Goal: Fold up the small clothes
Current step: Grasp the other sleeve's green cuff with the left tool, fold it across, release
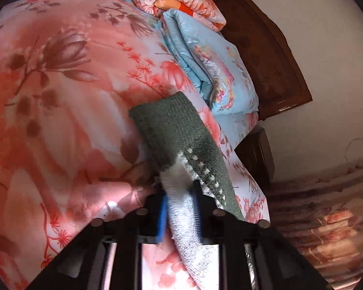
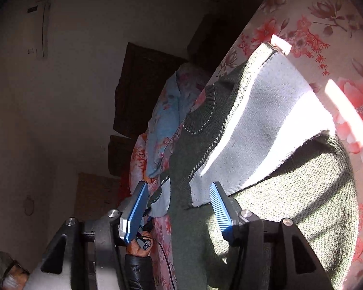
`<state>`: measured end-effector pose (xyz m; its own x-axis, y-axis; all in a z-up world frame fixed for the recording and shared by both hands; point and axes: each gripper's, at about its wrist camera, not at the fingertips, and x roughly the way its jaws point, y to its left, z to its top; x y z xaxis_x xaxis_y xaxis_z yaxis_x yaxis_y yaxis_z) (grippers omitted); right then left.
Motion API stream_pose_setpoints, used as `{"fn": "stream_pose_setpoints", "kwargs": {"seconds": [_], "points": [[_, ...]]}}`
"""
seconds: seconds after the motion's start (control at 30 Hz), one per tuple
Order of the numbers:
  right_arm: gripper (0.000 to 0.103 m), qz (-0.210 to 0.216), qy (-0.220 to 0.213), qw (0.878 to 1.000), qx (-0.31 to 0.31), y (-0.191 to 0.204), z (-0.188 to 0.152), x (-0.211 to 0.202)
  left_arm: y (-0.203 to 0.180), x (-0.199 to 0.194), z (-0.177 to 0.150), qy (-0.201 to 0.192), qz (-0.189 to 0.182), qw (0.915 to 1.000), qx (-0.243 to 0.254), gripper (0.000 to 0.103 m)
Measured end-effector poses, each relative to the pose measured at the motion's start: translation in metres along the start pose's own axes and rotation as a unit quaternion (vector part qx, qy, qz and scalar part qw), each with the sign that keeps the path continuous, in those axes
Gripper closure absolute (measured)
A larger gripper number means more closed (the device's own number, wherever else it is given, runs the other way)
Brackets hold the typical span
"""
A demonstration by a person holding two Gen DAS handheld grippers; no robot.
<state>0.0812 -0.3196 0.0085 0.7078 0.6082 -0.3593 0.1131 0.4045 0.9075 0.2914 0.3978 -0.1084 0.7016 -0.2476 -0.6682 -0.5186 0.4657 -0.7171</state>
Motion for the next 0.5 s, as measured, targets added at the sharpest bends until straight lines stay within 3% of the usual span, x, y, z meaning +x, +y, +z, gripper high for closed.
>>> {"fn": "stream_pose_setpoints", "kwargs": {"seconds": [0.1, 0.17, 0.33, 0.5], "points": [[0.046, 0.003, -0.004, 1.000, 0.000, 0.001, -0.001, -0.003, 0.024, 0.011, 0.004, 0.018, -0.060, 0.9968, -0.050, 0.000], [0.046, 0.004, -0.009, 1.000, 0.002, 0.000, -0.001, -0.005, 0.023, 0.014, 0.005, 0.019, -0.079, 0.9953, -0.054, 0.000], [0.046, -0.001, -0.022, 1.000, -0.001, 0.000, -0.004, -0.016, 0.018, 0.014, -0.001, 0.011, -0.166, 0.9842, -0.061, 0.000], [0.046, -0.016, -0.030, 0.999, -0.019, 0.002, -0.007, -0.027, -0.032, -0.029, -0.020, -0.027, -0.217, 0.9756, 0.019, 0.000]]}}
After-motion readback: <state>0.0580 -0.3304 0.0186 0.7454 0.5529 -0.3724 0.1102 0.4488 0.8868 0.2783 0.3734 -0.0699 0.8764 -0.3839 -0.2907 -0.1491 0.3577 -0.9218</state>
